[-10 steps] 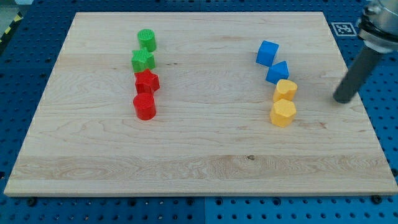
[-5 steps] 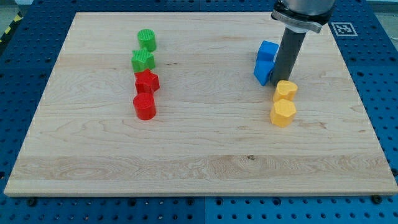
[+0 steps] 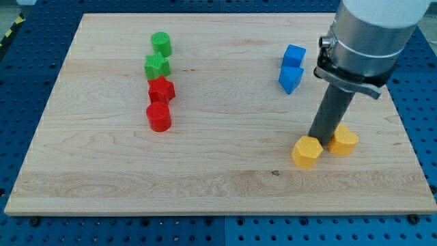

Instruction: Move the yellow hexagon to the bottom center

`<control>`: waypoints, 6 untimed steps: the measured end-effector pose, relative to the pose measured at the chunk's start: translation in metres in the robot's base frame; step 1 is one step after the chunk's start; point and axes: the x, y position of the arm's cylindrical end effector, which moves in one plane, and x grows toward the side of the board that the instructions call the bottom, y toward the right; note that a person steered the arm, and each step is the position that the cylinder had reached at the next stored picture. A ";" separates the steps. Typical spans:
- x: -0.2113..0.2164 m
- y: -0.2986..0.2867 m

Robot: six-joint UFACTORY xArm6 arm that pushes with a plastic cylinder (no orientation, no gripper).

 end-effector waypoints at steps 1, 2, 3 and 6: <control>0.024 -0.017; 0.044 -0.032; 0.058 -0.024; 0.067 -0.034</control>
